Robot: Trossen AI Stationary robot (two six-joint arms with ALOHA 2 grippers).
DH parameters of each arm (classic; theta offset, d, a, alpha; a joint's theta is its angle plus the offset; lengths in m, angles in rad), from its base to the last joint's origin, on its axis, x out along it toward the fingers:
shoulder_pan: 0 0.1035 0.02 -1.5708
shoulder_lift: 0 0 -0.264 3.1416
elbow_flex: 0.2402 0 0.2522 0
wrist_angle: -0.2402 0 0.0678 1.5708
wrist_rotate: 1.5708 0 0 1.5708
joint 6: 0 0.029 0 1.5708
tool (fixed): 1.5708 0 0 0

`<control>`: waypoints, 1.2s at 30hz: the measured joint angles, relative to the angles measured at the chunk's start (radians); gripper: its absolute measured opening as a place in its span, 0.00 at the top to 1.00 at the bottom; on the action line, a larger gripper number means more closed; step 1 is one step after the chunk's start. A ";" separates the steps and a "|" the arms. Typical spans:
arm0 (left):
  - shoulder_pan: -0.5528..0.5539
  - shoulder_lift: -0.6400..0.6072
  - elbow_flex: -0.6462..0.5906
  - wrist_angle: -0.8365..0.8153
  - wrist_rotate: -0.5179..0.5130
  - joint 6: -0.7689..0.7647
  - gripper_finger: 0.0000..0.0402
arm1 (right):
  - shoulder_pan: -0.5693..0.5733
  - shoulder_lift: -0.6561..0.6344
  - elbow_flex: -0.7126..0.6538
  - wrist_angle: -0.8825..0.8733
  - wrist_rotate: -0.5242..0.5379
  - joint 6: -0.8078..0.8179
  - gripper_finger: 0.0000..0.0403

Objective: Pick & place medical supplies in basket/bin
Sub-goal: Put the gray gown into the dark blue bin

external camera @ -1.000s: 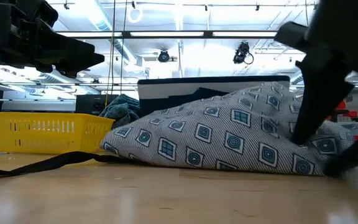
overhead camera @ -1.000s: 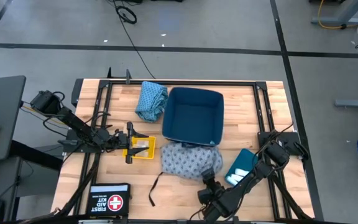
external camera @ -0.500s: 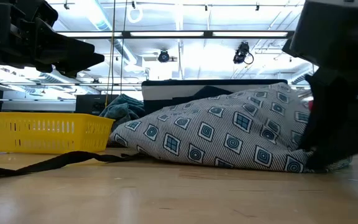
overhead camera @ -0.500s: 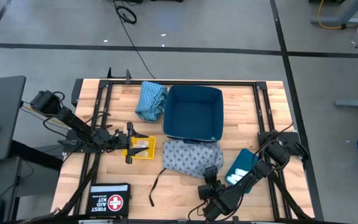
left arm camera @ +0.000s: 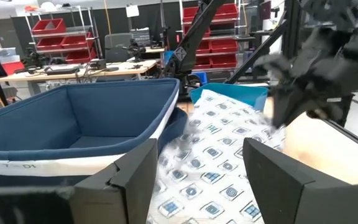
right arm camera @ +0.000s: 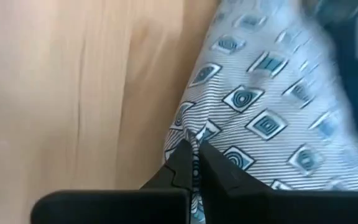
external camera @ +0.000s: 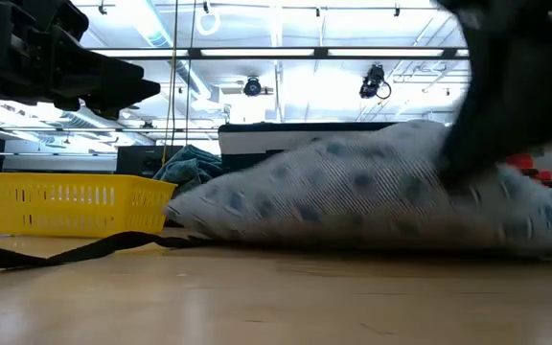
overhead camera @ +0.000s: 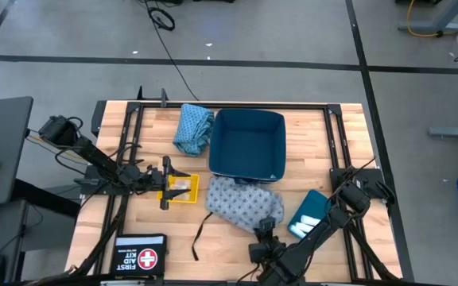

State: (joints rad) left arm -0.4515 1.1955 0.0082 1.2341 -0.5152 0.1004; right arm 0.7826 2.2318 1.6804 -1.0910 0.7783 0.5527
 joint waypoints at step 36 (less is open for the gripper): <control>0.000 0.000 0.000 -0.003 0.005 -0.003 0.44 | -0.258 -0.170 0.475 -0.462 0.646 -0.383 0.98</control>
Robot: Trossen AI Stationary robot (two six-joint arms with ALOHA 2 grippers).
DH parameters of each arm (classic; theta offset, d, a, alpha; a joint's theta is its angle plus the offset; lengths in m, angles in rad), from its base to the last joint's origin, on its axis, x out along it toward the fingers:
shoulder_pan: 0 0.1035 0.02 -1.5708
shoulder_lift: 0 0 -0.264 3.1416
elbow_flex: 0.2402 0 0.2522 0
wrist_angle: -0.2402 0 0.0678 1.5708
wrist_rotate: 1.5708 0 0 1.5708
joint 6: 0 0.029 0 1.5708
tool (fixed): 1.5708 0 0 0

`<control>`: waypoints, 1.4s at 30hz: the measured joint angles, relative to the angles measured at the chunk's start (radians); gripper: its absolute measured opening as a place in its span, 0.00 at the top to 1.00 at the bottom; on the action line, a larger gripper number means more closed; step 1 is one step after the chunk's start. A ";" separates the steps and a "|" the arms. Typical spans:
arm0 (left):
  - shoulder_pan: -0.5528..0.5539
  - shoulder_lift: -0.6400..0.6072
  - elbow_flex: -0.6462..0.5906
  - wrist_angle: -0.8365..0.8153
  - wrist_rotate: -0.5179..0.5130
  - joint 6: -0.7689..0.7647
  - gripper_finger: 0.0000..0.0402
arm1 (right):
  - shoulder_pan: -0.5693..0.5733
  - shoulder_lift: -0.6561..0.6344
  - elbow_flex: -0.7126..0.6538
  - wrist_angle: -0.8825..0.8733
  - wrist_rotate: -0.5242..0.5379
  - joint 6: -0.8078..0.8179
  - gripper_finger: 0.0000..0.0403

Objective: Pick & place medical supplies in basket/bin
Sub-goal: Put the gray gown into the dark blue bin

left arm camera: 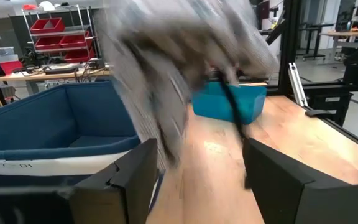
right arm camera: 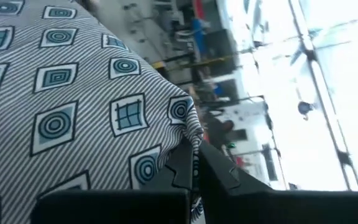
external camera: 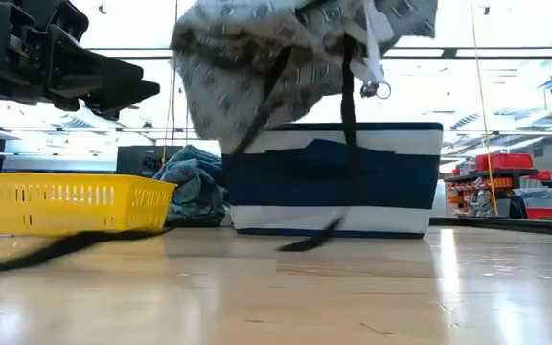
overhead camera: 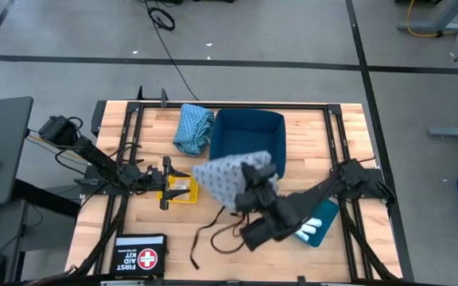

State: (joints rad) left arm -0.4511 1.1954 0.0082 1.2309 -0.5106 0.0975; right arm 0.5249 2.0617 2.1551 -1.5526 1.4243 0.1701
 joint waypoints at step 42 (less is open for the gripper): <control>-0.001 0.000 0.000 0.011 0.051 0.003 0.44 | -0.636 -0.066 -0.445 0.653 -0.911 -0.186 0.81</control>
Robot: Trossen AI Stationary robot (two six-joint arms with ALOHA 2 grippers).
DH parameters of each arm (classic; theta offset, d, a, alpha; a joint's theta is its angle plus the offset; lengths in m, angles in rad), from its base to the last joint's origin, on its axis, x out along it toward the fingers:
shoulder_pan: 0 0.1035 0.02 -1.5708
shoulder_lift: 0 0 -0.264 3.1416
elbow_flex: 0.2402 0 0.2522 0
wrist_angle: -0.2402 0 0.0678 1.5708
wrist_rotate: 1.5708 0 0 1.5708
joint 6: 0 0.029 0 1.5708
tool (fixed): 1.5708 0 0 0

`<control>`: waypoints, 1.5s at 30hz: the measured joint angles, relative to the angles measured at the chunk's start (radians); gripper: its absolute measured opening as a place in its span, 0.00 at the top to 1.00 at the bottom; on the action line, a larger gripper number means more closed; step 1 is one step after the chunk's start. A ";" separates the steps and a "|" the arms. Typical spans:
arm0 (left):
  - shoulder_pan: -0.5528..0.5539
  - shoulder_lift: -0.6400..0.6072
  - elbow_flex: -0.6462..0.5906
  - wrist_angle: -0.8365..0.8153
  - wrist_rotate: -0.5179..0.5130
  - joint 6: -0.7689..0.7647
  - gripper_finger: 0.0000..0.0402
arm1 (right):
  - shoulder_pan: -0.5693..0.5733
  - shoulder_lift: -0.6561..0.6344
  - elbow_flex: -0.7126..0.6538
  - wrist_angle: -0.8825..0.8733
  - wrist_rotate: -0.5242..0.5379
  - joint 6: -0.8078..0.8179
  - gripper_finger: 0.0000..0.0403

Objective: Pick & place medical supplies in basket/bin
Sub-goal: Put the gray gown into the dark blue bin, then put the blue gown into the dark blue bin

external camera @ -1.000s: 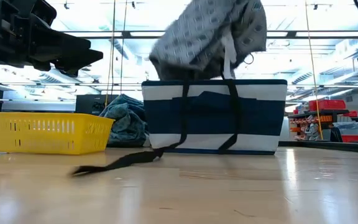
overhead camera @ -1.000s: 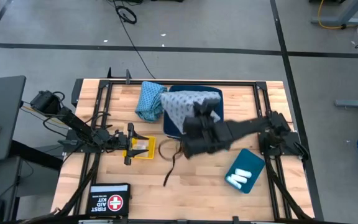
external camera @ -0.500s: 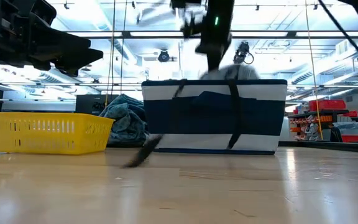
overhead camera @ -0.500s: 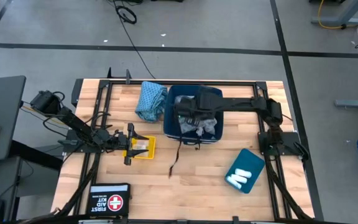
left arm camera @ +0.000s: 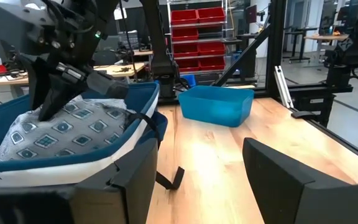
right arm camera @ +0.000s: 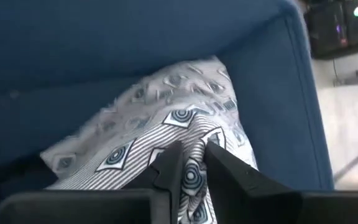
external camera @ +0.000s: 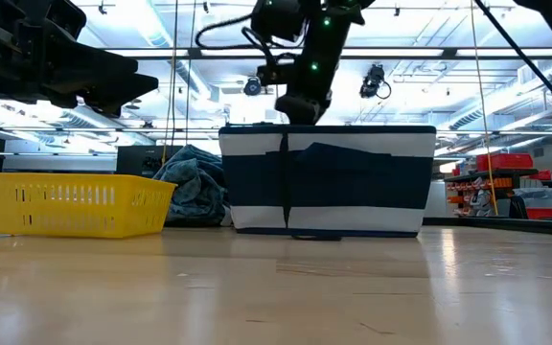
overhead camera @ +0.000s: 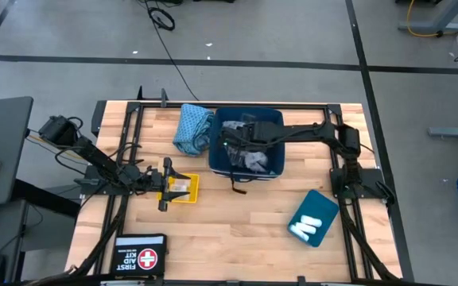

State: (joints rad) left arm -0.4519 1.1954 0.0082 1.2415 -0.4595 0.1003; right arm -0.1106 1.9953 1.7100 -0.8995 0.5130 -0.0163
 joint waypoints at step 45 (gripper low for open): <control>0.000 0.000 0.000 -0.011 -0.003 -0.041 0.44 | 0.026 -0.004 -0.224 1.705 -0.857 -0.231 0.80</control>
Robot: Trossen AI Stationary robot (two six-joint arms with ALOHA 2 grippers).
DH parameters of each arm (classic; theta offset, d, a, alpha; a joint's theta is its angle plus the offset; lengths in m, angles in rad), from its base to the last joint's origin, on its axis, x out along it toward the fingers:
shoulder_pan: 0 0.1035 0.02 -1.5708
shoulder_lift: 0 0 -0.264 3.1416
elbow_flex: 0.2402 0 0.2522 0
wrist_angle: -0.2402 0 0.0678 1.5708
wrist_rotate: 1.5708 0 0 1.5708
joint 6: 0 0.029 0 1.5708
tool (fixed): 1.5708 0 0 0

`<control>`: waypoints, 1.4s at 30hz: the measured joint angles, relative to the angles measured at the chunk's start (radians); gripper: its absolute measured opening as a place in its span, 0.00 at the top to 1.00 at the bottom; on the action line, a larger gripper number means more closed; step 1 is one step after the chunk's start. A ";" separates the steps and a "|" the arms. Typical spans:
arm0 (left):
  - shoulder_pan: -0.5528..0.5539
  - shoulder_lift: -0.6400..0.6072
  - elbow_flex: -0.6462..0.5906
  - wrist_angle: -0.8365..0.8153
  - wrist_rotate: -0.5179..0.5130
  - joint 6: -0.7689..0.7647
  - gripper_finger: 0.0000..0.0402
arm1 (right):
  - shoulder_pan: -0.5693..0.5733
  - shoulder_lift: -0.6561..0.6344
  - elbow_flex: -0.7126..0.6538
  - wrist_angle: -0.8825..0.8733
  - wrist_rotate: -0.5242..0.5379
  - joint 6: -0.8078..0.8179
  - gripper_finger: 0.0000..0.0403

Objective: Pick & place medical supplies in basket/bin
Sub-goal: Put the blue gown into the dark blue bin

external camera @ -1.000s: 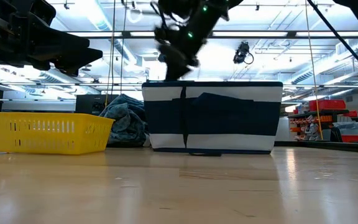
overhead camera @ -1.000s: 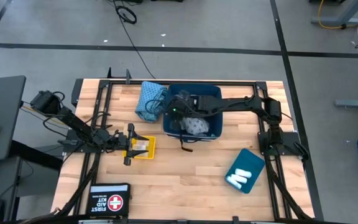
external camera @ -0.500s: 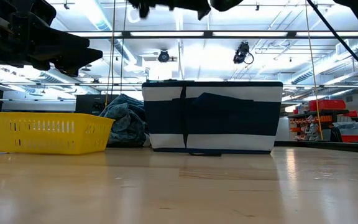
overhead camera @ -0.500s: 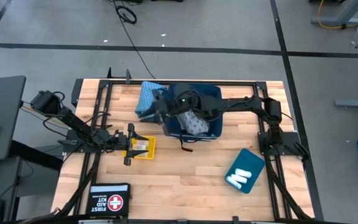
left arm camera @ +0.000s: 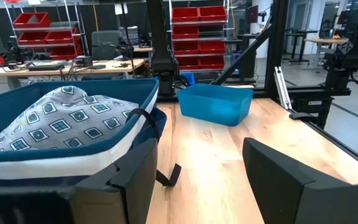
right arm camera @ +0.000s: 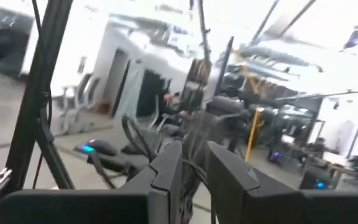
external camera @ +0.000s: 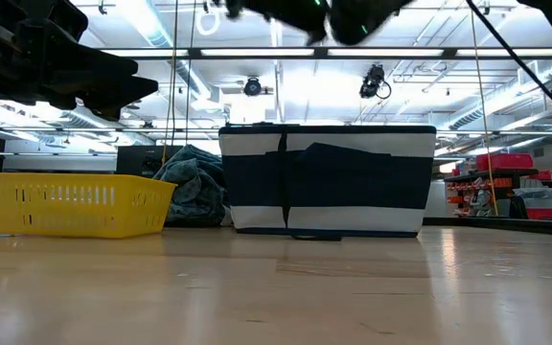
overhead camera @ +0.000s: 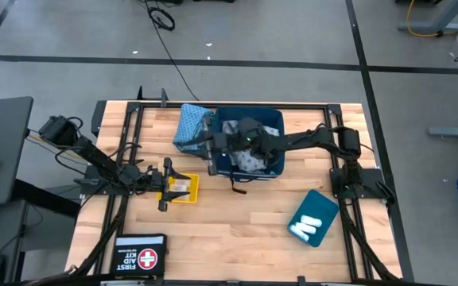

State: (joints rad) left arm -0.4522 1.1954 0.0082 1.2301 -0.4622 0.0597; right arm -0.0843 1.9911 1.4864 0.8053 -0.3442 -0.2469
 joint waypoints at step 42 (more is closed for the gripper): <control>0.221 0.005 0.345 -0.895 -0.590 0.214 0.28 | 0.090 -0.925 -0.943 -0.312 0.467 -0.139 0.80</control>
State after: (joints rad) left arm -0.2314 1.1999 0.3530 0.3349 -1.0520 0.2737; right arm 0.0053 1.0657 0.5430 0.4936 0.1225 -0.3855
